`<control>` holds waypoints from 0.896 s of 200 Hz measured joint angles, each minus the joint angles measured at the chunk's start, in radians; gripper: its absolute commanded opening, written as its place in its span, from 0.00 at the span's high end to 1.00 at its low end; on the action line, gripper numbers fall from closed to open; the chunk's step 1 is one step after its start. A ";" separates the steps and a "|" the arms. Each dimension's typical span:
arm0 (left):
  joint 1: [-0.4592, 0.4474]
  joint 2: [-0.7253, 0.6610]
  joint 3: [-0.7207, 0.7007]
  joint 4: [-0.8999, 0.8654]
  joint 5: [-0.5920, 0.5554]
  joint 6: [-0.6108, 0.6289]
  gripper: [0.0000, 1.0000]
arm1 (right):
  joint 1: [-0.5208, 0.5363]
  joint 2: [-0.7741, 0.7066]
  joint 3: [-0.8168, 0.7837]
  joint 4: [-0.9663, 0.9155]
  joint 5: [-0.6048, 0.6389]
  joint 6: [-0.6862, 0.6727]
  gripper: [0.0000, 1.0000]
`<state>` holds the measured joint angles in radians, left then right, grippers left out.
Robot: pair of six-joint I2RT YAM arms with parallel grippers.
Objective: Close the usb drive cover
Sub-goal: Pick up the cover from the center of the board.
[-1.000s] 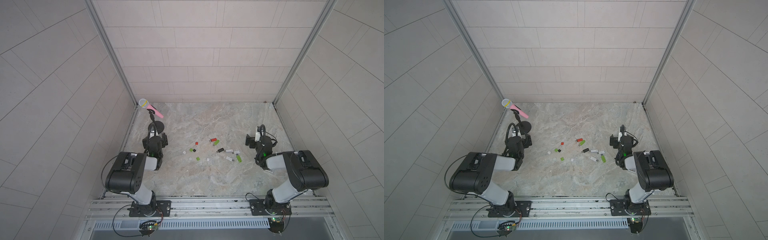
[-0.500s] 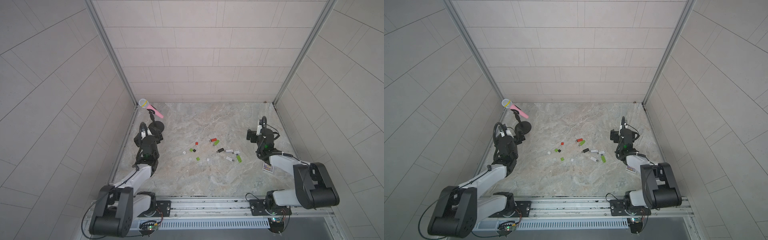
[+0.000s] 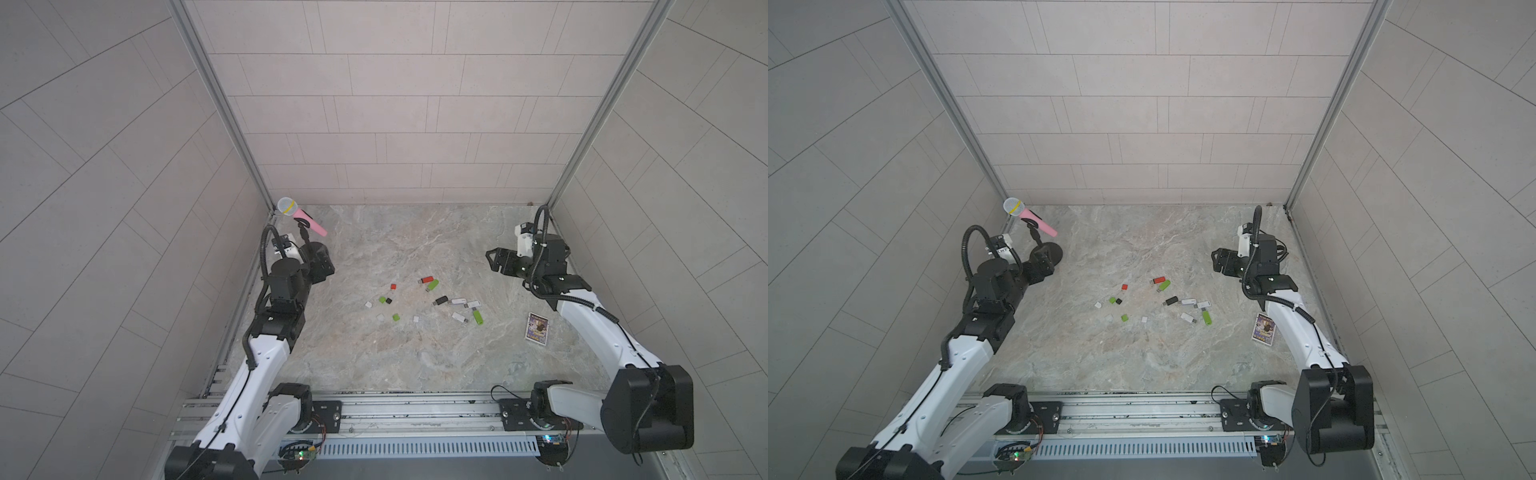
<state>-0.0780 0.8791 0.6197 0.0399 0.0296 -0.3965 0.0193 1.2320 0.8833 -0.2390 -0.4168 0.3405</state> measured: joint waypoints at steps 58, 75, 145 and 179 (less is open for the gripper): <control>-0.026 0.094 -0.018 -0.109 0.289 -0.105 0.01 | 0.243 0.151 0.194 -0.357 0.023 -0.211 0.33; -0.061 0.111 -0.022 -0.143 0.311 -0.114 0.02 | 0.314 0.164 0.196 -0.411 0.067 -0.256 0.33; -0.104 0.094 -0.036 -0.220 0.298 -0.129 0.02 | 0.509 0.142 0.103 -0.383 0.110 -0.426 0.43; -0.104 0.093 -0.042 -0.242 0.266 -0.142 0.00 | 0.563 0.105 0.032 -0.332 0.097 -0.574 0.48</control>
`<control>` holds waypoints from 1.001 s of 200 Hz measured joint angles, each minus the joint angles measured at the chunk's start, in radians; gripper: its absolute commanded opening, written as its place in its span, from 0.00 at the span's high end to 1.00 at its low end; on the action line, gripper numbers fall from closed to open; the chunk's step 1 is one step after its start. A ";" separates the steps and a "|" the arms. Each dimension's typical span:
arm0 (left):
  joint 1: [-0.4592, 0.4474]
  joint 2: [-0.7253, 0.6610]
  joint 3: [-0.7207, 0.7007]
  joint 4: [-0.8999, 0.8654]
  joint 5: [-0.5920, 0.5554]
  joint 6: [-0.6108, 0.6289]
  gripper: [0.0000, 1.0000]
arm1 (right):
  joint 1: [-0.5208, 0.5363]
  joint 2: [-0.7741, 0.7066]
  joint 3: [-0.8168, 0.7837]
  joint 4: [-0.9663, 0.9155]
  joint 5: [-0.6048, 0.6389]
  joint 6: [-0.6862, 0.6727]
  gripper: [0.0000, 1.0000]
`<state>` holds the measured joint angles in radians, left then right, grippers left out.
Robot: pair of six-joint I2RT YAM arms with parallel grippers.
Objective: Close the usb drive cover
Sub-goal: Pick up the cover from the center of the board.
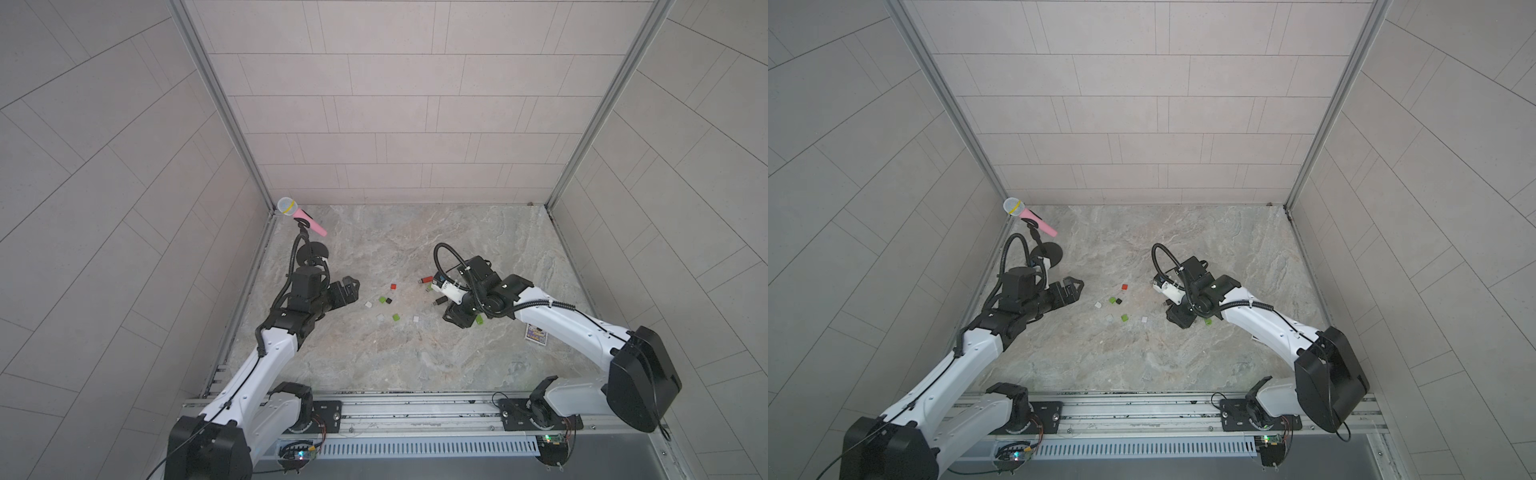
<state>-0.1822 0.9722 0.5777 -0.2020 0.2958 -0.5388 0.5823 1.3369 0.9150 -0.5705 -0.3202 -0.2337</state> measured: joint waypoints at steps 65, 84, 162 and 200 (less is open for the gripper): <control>0.000 -0.017 -0.017 -0.027 -0.011 -0.037 0.00 | 0.007 0.007 -0.001 0.006 -0.066 -0.274 0.58; 0.000 -0.029 -0.017 -0.038 -0.024 -0.037 0.00 | 0.013 0.048 0.023 -0.010 -0.076 -0.326 0.59; 0.000 -0.015 -0.001 -0.093 -0.103 -0.007 0.00 | 0.055 0.188 0.039 -0.010 -0.080 -0.417 0.60; 0.000 -0.004 0.010 -0.103 -0.147 -0.002 0.00 | 0.082 0.246 0.055 0.029 -0.080 -0.438 0.60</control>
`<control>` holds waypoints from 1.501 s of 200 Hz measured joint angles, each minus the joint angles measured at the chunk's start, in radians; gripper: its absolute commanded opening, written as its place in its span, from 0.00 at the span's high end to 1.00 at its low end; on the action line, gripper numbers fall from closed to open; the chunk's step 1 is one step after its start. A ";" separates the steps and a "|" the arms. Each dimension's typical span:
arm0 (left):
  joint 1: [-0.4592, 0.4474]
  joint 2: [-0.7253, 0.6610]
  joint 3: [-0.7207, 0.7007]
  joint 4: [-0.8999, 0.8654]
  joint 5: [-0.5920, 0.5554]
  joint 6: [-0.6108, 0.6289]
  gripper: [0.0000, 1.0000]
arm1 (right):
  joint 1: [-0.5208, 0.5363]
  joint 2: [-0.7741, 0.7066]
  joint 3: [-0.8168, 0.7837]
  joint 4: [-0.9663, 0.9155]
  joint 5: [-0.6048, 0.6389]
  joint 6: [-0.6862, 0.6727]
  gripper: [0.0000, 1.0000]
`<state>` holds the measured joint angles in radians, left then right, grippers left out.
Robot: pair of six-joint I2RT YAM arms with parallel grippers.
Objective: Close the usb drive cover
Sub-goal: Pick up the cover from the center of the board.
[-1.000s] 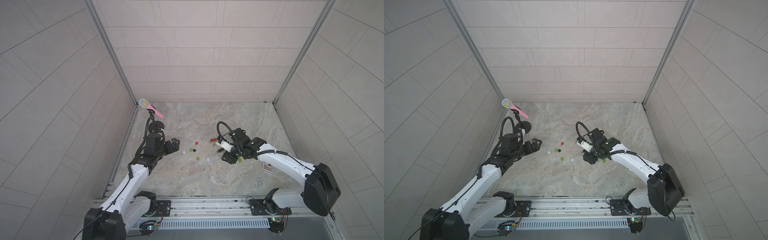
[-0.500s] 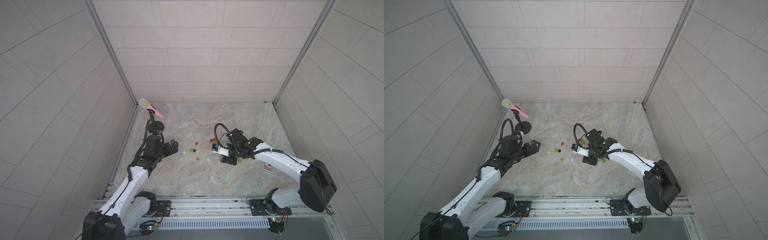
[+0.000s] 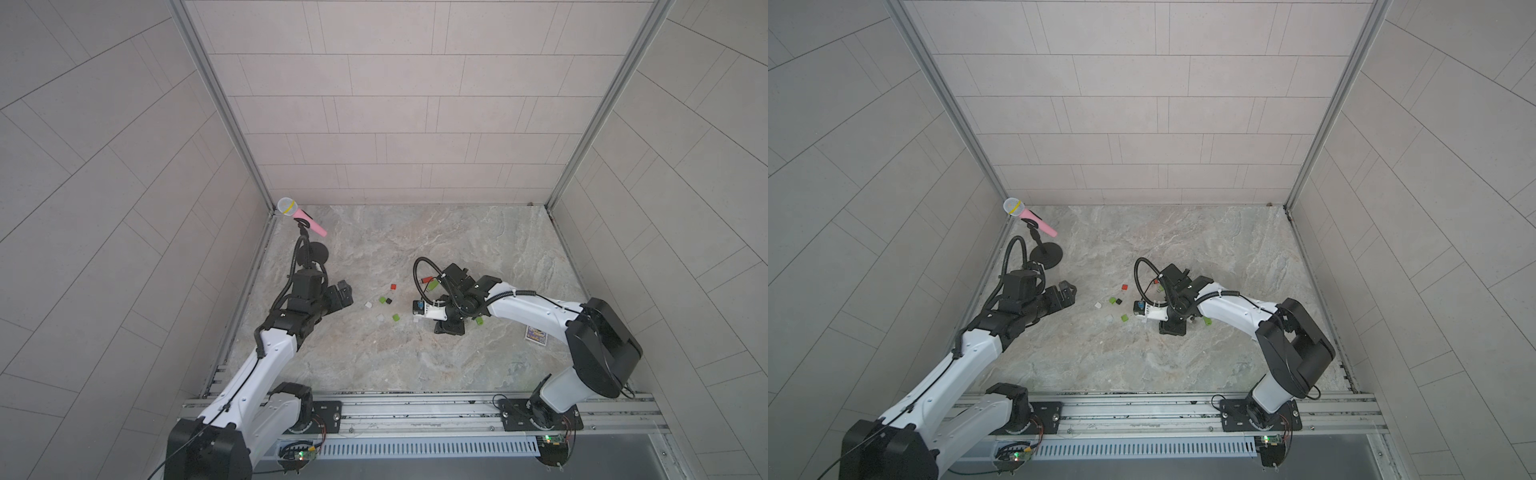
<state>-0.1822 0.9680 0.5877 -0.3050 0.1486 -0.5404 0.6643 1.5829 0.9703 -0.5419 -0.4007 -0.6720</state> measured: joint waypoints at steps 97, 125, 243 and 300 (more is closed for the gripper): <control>0.000 0.018 0.014 -0.045 -0.112 0.006 0.00 | 0.043 0.146 0.097 0.027 0.021 -0.006 0.61; 0.000 0.021 0.014 -0.045 -0.120 0.006 0.00 | 0.053 0.172 0.124 0.021 0.028 -0.009 0.61; 0.000 0.021 0.014 -0.051 -0.154 0.006 0.00 | 0.080 0.298 0.235 0.009 0.122 0.018 0.59; 0.000 0.020 0.014 -0.052 -0.159 0.006 0.00 | 0.084 0.325 0.277 -0.038 0.121 0.032 0.69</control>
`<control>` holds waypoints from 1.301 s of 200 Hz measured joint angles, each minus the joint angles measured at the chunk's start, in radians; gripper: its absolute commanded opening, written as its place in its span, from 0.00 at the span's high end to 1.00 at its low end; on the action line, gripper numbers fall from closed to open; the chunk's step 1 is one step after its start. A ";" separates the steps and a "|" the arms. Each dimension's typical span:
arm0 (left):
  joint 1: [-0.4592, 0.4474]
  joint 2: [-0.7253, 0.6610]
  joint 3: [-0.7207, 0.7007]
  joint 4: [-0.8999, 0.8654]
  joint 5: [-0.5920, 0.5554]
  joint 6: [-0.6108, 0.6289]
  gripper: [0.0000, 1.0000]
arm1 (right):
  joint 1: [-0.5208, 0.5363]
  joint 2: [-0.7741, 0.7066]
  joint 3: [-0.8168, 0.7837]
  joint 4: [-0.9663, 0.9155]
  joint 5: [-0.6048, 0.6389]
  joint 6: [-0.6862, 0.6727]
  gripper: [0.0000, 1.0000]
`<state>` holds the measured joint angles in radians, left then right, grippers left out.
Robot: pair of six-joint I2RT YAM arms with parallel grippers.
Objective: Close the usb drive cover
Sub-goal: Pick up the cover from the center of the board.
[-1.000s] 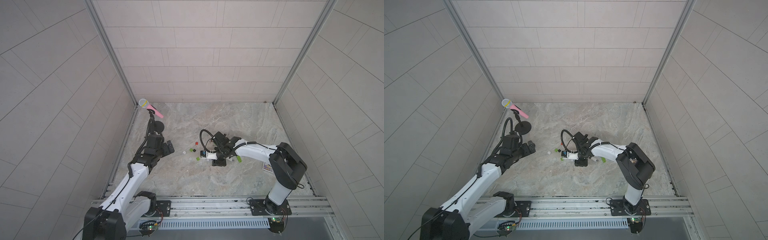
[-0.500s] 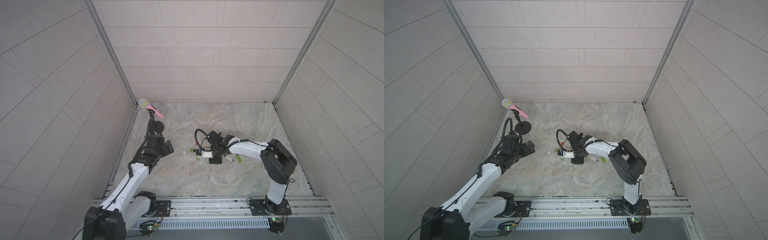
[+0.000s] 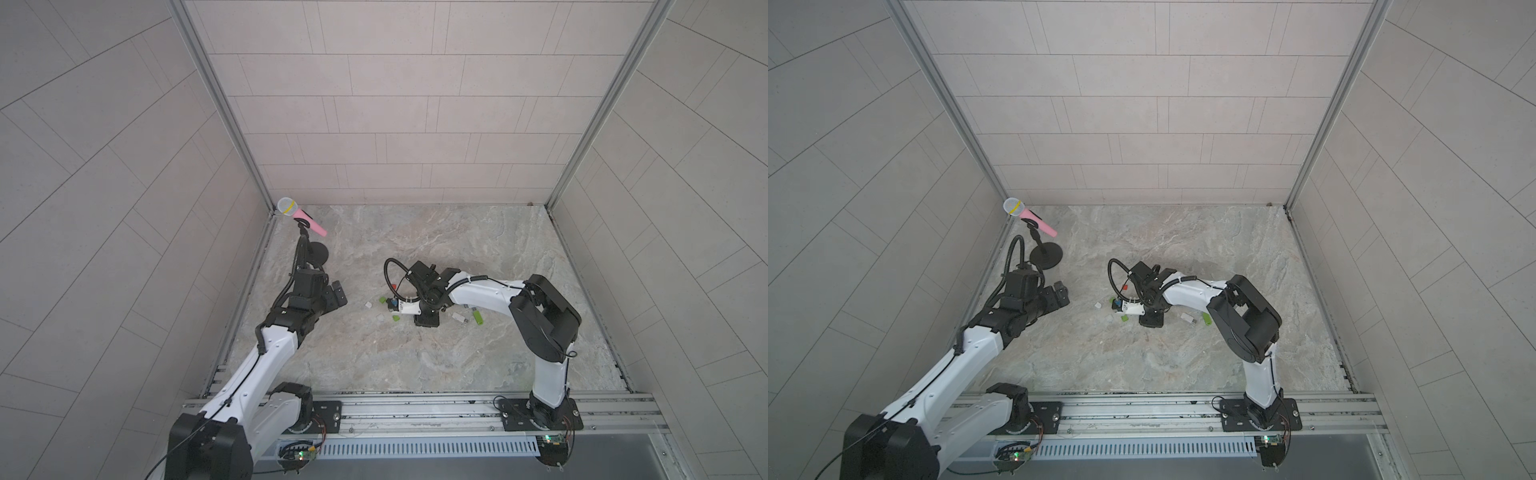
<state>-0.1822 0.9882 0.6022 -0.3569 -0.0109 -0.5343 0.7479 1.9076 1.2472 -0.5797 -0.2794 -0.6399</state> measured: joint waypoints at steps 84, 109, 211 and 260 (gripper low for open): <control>0.000 0.000 0.000 0.000 -0.002 0.000 0.00 | 0.000 0.011 0.023 -0.037 0.030 0.016 0.63; 0.000 0.000 0.000 0.000 -0.003 0.000 0.00 | 0.000 0.023 0.039 -0.056 0.028 0.032 0.61; 0.000 0.000 0.000 0.000 -0.007 0.000 0.00 | 0.020 0.028 0.047 -0.064 0.042 0.113 0.63; 0.000 0.000 0.000 0.000 -0.009 0.000 0.00 | 0.021 0.032 0.052 -0.065 0.053 0.127 0.64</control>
<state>-0.1822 0.9882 0.6022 -0.3569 -0.0200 -0.5343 0.7692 1.9392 1.2995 -0.6445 -0.2264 -0.5125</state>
